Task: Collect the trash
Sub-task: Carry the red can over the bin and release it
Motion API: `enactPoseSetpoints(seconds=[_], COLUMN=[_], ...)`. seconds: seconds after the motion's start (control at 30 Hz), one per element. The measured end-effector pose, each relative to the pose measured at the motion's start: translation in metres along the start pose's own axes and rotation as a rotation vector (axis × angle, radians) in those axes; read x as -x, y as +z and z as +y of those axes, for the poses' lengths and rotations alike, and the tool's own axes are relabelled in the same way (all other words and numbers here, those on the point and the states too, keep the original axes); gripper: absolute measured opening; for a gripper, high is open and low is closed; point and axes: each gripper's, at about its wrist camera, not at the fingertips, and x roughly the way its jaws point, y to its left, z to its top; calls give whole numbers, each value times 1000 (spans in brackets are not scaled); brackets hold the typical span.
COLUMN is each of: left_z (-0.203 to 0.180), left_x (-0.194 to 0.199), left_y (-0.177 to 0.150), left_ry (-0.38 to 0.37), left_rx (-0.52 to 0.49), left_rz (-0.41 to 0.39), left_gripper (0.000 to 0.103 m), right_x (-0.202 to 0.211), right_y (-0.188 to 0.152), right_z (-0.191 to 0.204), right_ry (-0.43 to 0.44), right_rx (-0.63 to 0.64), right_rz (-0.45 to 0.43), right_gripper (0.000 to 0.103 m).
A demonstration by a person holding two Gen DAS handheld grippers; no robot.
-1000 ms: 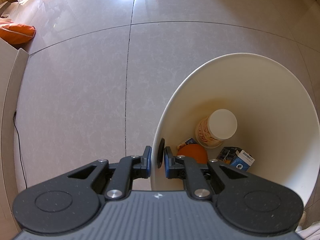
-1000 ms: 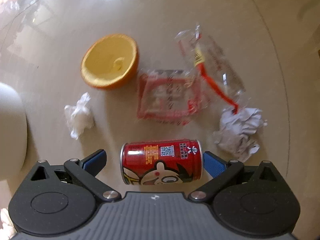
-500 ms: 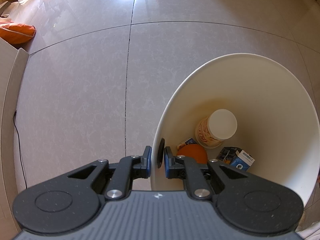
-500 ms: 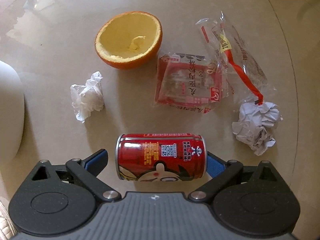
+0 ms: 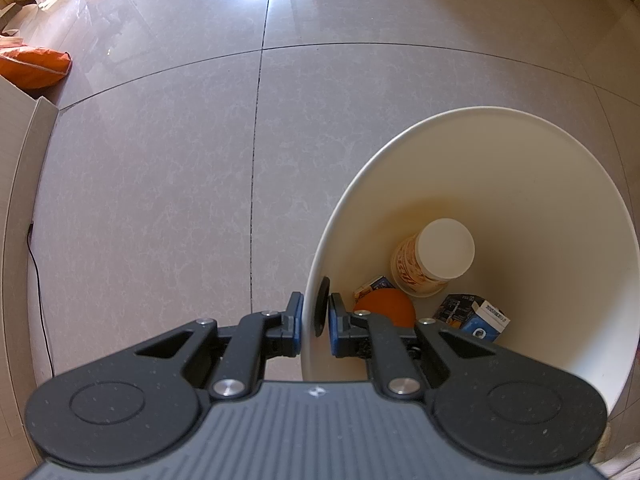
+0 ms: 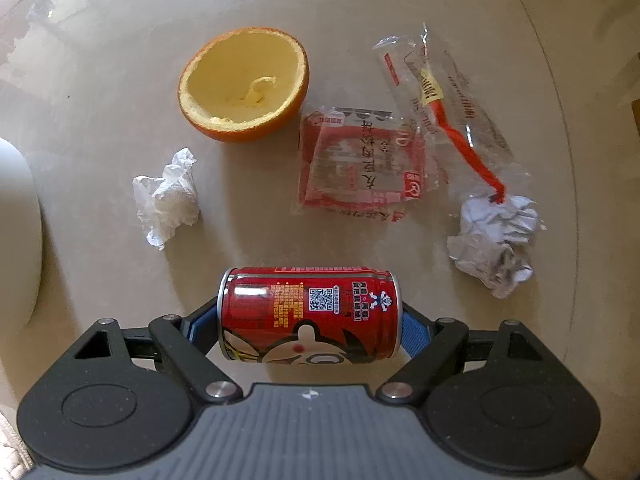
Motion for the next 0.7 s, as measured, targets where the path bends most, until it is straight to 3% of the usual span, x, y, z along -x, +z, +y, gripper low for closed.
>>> enactPoseSetpoints(seconds=[0.2, 0.4, 0.7], left_z=[-1, 2, 3], left_x=[0, 1, 7], left_y=[0, 0, -3], left_ry=[0, -12, -9], left_rx=[-3, 2, -8], left_rz=[-2, -4, -35], left_gripper=[11, 11, 11], right_x=[42, 121, 290], right_y=[6, 2, -5], right_z=[12, 37, 119], right_ry=[-14, 4, 185], right_rx=[11, 122, 298], right_rz=[19, -20, -230], right_gripper=[90, 90, 90])
